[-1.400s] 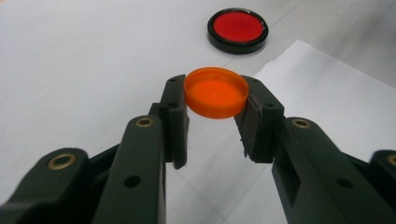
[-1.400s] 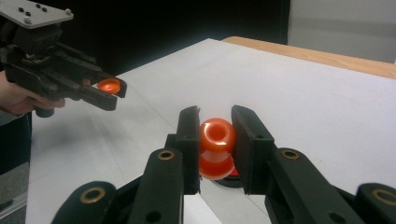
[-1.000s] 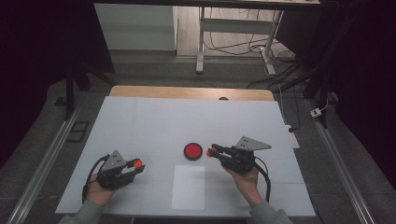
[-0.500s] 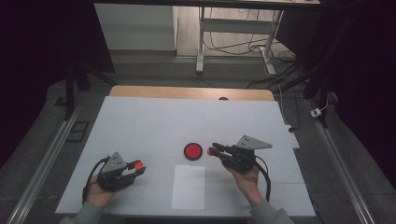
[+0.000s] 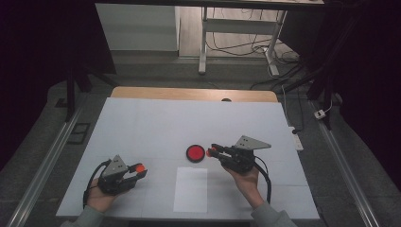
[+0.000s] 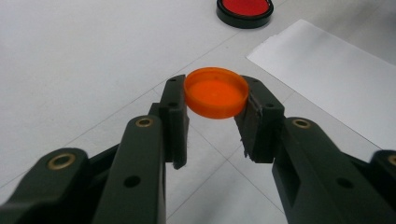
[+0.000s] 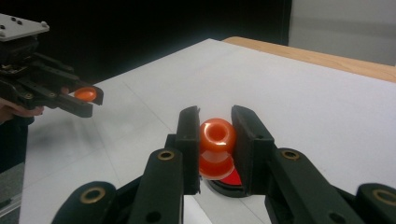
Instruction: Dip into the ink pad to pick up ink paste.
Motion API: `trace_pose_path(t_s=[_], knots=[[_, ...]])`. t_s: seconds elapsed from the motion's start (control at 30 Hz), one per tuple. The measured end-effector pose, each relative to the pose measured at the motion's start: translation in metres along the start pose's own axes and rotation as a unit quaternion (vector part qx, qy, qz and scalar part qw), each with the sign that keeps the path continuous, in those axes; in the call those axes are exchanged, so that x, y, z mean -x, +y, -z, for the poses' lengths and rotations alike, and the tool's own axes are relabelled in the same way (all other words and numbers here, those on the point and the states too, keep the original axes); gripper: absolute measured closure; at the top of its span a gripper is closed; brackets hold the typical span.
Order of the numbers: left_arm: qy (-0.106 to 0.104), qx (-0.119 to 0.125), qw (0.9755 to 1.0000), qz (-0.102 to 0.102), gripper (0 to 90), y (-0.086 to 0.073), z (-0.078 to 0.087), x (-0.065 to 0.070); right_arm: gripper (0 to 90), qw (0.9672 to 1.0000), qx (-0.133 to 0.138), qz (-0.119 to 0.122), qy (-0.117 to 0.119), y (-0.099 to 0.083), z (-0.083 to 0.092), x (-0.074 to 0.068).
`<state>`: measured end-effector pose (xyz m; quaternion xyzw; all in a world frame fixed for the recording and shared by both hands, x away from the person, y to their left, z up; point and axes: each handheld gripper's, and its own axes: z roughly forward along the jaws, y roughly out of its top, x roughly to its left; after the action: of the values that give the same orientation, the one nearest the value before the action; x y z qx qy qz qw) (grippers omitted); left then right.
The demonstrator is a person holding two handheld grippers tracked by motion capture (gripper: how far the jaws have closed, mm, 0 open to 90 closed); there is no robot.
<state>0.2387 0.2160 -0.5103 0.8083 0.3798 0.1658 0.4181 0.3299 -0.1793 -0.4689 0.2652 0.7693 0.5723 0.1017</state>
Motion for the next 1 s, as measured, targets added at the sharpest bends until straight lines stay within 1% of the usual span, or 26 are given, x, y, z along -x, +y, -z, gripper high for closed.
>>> trace_pose_path(t_s=[0.13, 0.33, 0.47, 0.67, 0.8, 1.0], knots=[[-0.002, -0.001, 1.0000, -0.001, 64.9, 0.001, -0.001, 0.000, 72.5, 1.0000, -0.004, 0.002, -0.002, 0.001, -0.004, 0.002], [-0.002, -0.002, 1.0000, -0.001, 64.9, 0.001, -0.002, -0.001, 72.5, 0.9999, -0.010, -0.002, -0.003, 0.003, -0.012, 0.005], [-0.004, 0.000, 1.0000, 0.001, 64.9, 0.001, -0.002, -0.001, 72.5, 0.9999, -0.014, 0.001, -0.001, 0.005, -0.018, 0.005], [-0.006, -0.001, 1.0000, -0.003, 64.9, 0.004, -0.005, -0.001, 72.5, 0.9997, -0.022, 0.003, -0.002, 0.004, -0.026, 0.005], [-0.006, 0.000, 1.0000, 0.001, 64.8, 0.005, -0.007, -0.003, 72.5, 0.9997, -0.022, 0.005, -0.003, 0.007, -0.030, 0.005], [-0.005, -0.005, 1.0000, -0.001, 64.8, 0.004, -0.008, -0.001, 72.5, 0.9996, -0.027, 0.005, -0.008, 0.008, -0.035, 0.008]])
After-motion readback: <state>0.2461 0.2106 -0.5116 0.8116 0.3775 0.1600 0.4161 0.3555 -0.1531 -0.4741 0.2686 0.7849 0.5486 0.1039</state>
